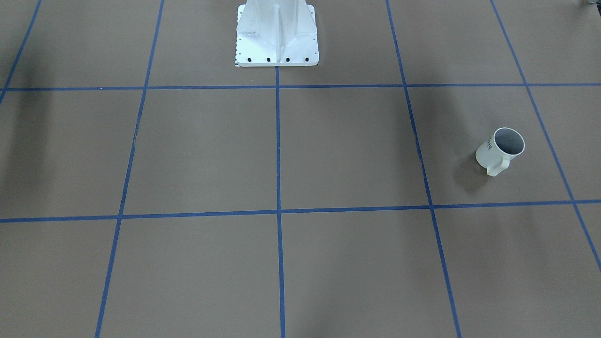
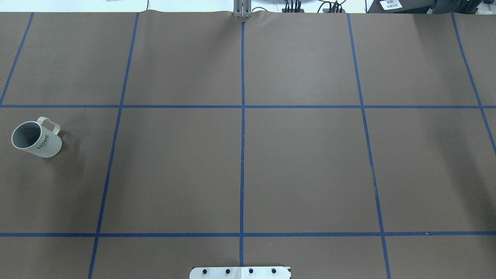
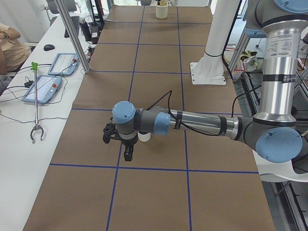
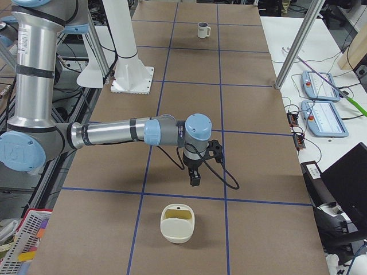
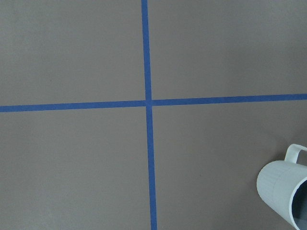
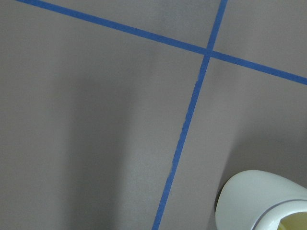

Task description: Left arm hands cup to right arm to dump lemon

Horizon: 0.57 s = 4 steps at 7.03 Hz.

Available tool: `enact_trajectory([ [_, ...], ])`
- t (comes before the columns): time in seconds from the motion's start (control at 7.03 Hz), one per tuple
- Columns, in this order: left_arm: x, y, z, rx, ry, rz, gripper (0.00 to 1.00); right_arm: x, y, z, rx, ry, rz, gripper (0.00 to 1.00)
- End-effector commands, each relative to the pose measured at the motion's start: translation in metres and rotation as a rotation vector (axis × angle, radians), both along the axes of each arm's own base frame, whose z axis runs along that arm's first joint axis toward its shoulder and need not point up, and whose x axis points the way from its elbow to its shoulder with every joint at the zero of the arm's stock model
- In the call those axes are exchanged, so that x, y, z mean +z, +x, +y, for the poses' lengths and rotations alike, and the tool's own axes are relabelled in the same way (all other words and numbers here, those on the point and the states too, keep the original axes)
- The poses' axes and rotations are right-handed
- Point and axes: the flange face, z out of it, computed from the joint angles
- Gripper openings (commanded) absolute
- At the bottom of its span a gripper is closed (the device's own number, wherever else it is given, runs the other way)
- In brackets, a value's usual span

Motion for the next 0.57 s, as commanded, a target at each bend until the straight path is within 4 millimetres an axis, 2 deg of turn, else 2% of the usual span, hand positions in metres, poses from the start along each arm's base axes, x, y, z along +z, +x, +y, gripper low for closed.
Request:
enact_trajectory([
  [0.0,-0.0031,0.0004,-0.0015,0.003,0.009,-0.001,1.0,0.0052,0.0003,0.0003,-0.001,-0.007,0.007,1.0],
  [0.43,-0.0023,0.0008,0.0025,0.004,0.006,0.008,1.0,0.0117,0.0001,-0.0009,-0.003,-0.018,0.023,1.0],
])
